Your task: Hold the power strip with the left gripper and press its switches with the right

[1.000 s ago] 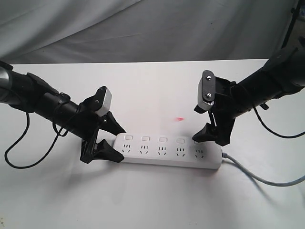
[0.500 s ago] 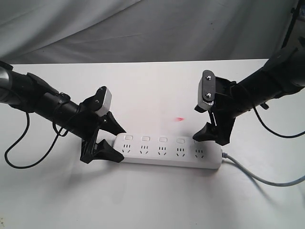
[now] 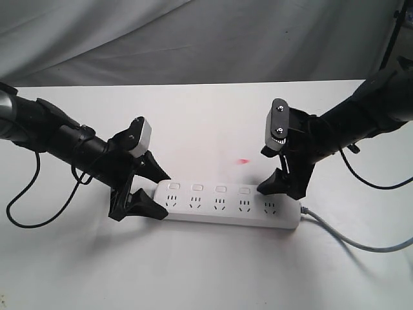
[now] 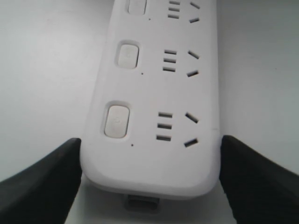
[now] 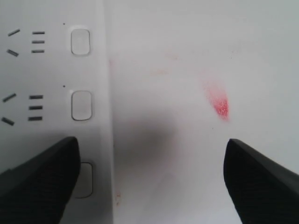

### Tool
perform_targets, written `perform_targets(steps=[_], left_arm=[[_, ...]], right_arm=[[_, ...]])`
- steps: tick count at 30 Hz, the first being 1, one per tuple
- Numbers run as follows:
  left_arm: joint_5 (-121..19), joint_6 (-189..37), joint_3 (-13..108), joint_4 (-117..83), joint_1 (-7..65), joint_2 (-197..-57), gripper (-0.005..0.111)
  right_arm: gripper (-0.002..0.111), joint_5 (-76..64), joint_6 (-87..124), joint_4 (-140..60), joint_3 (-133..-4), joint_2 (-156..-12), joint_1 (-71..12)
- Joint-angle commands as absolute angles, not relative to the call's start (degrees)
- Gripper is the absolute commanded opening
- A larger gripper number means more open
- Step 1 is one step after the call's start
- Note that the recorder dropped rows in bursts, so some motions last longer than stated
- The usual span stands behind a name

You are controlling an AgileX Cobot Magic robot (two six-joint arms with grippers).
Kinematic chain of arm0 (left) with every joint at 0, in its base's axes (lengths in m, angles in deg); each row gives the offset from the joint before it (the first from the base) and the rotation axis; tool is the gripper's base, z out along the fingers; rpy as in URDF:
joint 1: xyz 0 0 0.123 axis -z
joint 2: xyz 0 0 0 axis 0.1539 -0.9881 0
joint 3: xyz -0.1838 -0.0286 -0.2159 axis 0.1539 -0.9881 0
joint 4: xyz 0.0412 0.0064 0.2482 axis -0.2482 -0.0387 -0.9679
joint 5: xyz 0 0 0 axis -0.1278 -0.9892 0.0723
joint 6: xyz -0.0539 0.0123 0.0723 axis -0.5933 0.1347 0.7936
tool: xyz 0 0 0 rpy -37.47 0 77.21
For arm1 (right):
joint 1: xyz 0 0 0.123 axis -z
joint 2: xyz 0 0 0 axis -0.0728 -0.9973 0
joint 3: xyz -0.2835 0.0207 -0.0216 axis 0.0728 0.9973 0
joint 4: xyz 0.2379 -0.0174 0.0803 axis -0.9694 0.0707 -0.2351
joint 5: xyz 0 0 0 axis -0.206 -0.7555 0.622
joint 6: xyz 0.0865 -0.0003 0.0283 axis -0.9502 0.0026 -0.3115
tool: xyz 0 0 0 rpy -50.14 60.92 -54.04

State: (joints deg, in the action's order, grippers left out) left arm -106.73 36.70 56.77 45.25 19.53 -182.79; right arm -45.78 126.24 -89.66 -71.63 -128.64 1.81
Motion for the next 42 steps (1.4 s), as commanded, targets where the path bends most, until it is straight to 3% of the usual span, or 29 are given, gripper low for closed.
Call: perform_targets(steps=[1,17,42], left_arm=[[-105.18,36.82,56.92,45.35,19.77,-182.62,0.003],[-105.18,36.82,56.92,45.35,19.77,-182.62,0.003],[-105.18,36.82,56.92,45.35,19.77,-182.62,0.003]], right_arm=[[0.077,-42.99,126.13,-84.76,-71.32,-129.24,2.16],[0.077,-36.85,129.25,-84.05,-68.66,-129.24,2.16],[0.077,-43.74,129.14,-99.95,-68.97,-118.24,2.16]])
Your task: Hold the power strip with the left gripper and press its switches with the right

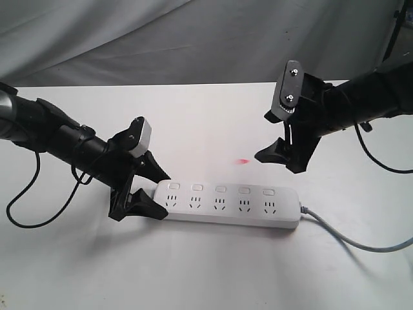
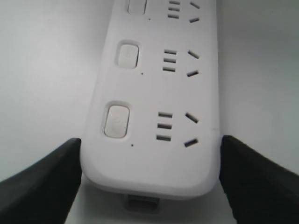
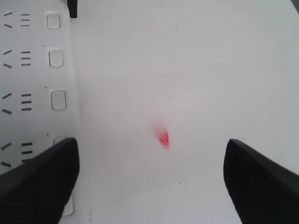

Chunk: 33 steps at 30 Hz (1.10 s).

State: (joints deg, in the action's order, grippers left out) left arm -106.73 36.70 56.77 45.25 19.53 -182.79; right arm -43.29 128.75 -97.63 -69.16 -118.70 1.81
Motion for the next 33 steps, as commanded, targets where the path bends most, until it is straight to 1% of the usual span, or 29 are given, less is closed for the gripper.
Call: perform_targets(steps=[1,4,8,10,13,15,16,22,29,33], left_arm=[[-105.18,36.82,56.92,45.35,19.77,-182.62,0.003],[-105.18,36.82,56.92,45.35,19.77,-182.62,0.003],[-105.18,36.82,56.92,45.35,19.77,-182.62,0.003],[-105.18,36.82,56.92,45.35,19.77,-182.62,0.003],[-105.18,36.82,56.92,45.35,19.77,-182.62,0.003],[-105.18,36.82,56.92,45.35,19.77,-182.62,0.003],[-105.18,36.82,56.92,45.35,19.77,-182.62,0.003],[-105.18,36.82,56.92,45.35,19.77,-182.62,0.003],[-105.18,36.82,56.92,45.35,19.77,-182.62,0.003],[-105.18,36.82,56.92,45.35,19.77,-182.62,0.003]], right_arm=[[0.077,-43.74,129.25,-101.05,-68.97,-118.24,2.16],[0.077,-43.74,130.08,-107.26,-68.97,-118.24,2.16],[0.075,-47.53,132.29,-109.31,-68.97,-118.24,2.16],[0.063,-50.00,134.00,-109.87,-68.97,-118.24,2.16],[0.035,-51.60,134.13,-113.88,-68.97,-118.24,2.16],[0.023,-55.12,134.24,-113.88,-68.97,-118.24,2.16],[0.021,-55.85,134.24,-114.03,-68.97,-118.24,2.16],[0.020,-58.44,134.24,-122.15,-68.97,-118.24,2.16],[0.019,-74.48,134.24,-124.48,-68.97,-118.38,2.04],[0.019,-75.93,134.24,-124.74,-68.97,-118.38,2.04]])
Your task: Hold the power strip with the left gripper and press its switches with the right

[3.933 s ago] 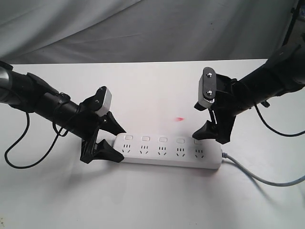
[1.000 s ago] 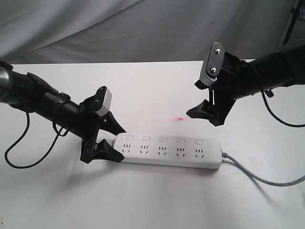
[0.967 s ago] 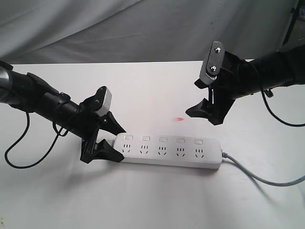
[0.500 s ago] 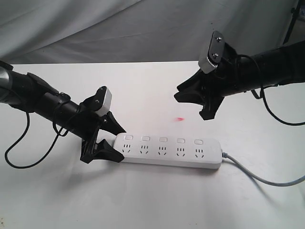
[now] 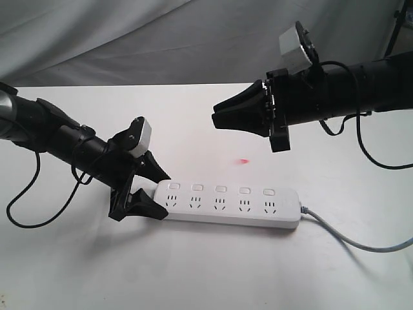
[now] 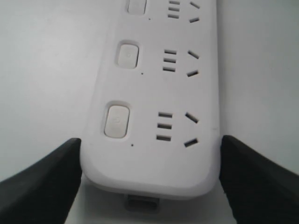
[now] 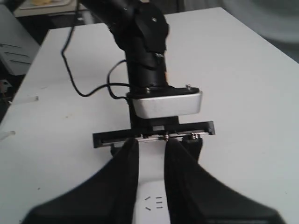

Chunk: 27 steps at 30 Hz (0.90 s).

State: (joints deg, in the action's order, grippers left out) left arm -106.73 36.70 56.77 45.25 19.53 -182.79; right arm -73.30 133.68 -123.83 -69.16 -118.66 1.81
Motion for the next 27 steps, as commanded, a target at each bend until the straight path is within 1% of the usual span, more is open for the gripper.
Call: perform_targets(steps=[1,27], left_arm=[[-105.18,36.82,56.92,45.35,19.77,-182.62,0.003],[-105.18,36.82,56.92,45.35,19.77,-182.62,0.003]], right_arm=[[0.019,-75.93,134.24,-125.18,-68.97,-118.38,2.04],[0.019,-75.93,134.27,-127.37,-68.97,-118.38,2.04]])
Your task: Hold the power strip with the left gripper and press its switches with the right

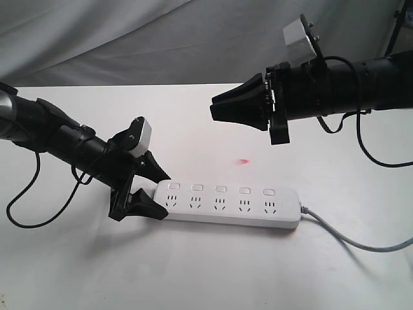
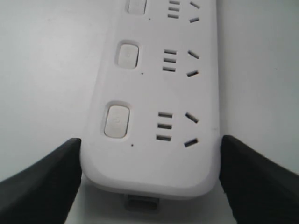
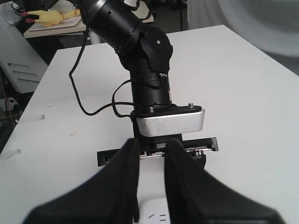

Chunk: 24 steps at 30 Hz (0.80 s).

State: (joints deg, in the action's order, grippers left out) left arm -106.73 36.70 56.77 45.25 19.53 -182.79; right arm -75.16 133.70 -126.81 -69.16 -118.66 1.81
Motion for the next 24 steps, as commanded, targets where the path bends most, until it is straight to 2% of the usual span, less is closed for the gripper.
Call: perform_targets(steps=[1,8,17,24], left_arm=[[-105.18,36.82,56.92,45.35,19.77,-182.62,0.003],[-105.18,36.82,56.92,45.35,19.77,-182.62,0.003],[-105.18,36.82,56.92,45.35,19.77,-182.62,0.003],[-105.18,36.82,56.92,45.35,19.77,-182.62,0.003]], right_arm=[[0.019,-75.93,134.27,-127.37,-68.97,-118.38,2.04],[0.019,-75.36,134.27,-127.26,-68.97,-118.21,2.04],[0.019,-65.37,132.96,-118.76,-68.97,-111.51,2.04],[0.019,-48.66,112.55,-108.73,-68.97,-102.48,2.04]])
